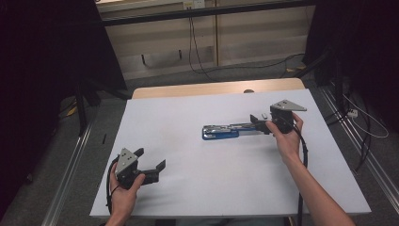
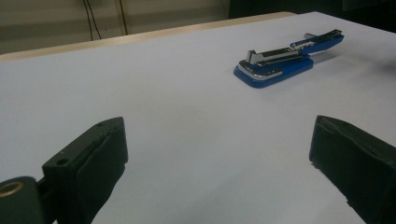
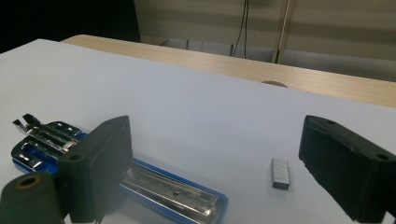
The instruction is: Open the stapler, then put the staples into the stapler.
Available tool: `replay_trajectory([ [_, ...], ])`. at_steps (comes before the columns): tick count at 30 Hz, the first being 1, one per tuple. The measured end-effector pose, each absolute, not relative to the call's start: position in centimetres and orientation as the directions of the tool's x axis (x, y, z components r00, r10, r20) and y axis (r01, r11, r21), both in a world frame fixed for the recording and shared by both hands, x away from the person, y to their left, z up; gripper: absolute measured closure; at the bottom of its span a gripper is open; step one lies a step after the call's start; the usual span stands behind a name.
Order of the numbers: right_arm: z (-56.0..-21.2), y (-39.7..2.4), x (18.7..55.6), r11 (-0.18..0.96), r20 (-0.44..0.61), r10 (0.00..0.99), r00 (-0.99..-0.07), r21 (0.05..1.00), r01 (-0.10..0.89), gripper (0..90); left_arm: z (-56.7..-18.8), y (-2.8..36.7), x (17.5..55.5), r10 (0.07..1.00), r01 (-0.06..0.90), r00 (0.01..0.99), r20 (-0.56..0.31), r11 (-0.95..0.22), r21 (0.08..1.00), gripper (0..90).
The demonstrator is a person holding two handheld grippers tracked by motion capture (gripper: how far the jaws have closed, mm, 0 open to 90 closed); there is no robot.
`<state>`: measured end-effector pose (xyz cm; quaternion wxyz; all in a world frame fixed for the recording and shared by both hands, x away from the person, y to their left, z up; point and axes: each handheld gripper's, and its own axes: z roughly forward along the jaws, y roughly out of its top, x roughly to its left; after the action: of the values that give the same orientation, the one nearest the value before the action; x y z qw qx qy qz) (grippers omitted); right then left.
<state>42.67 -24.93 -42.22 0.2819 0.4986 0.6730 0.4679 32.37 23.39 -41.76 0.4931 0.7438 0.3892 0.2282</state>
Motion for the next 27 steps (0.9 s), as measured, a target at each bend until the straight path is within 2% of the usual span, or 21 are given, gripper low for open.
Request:
replay_trajectory([
  [6, -42.7, -25.0, 43.0, 0.070, 0.092, 0.933, -0.347, 0.901, 0.427, 10.4, -41.5, 23.6, 31.2, 0.793, 0.342, 0.608, -0.042, -0.214, 0.915, 4.5],
  [14, -42.4, -25.0, 43.2, 0.076, 0.095, 0.925, -0.367, 0.902, 0.424, 12.7, -41.7, 23.3, 31.5, 0.784, 0.340, 0.621, -0.028, -0.237, 0.910, 4.5],
  [21, -42.9, -25.0, 44.1, 0.069, 0.148, 0.908, -0.391, 0.869, 0.490, 11.9, -41.6, 23.5, 31.1, 0.782, 0.335, 0.622, -0.040, -0.220, 0.916, 4.5],
  [27, -42.2, -24.6, 44.3, 0.092, 0.144, 0.903, -0.404, 0.854, 0.511, 9.4, -41.7, 23.3, 31.7, 0.799, 0.347, 0.600, -0.041, -0.214, 0.913, 4.5],
])
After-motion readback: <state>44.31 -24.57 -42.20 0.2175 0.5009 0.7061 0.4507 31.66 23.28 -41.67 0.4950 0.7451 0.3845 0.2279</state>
